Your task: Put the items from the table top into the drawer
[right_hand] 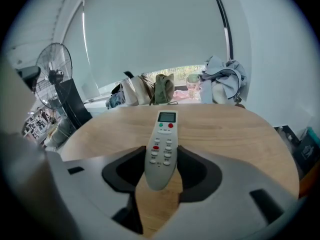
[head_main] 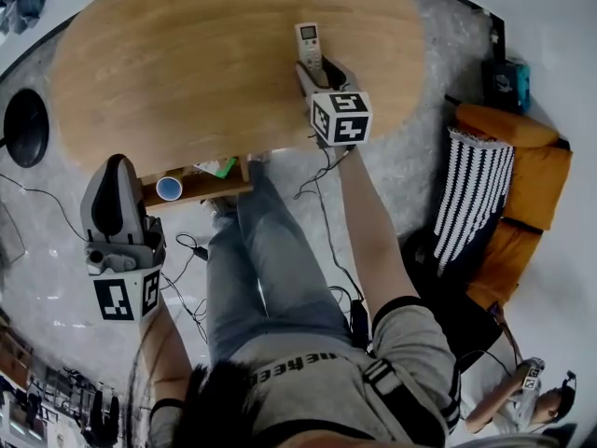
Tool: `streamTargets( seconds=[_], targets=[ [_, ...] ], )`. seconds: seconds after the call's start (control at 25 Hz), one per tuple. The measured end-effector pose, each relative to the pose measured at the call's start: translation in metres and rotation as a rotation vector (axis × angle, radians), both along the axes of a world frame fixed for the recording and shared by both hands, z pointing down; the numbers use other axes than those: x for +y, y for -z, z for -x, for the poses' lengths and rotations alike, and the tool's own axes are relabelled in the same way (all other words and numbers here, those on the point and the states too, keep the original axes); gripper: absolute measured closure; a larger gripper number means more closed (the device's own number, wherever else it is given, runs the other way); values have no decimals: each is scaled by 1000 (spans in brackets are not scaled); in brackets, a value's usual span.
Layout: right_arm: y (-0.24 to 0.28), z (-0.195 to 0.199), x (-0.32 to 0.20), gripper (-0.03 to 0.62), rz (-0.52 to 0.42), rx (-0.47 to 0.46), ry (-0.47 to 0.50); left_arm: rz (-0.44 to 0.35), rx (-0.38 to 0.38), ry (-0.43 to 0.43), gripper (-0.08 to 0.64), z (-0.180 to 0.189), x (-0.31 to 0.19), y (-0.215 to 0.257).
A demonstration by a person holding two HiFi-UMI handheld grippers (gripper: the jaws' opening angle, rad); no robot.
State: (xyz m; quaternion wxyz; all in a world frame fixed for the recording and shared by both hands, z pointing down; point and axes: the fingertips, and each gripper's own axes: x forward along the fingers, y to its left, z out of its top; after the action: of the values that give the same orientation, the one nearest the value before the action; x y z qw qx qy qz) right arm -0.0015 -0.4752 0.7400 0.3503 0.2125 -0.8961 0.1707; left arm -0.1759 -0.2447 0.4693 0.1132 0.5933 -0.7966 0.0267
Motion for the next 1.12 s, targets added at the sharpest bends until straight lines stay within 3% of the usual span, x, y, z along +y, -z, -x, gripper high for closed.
streamTargets(
  seconds=[0.4, 1.12],
  targets=[
    [53, 17, 85, 398, 0, -146, 53, -23, -13, 43, 548, 6, 63, 13],
    [92, 55, 261, 399, -2, -218, 299, -97, -32, 154, 548, -1, 200, 35]
  ],
)
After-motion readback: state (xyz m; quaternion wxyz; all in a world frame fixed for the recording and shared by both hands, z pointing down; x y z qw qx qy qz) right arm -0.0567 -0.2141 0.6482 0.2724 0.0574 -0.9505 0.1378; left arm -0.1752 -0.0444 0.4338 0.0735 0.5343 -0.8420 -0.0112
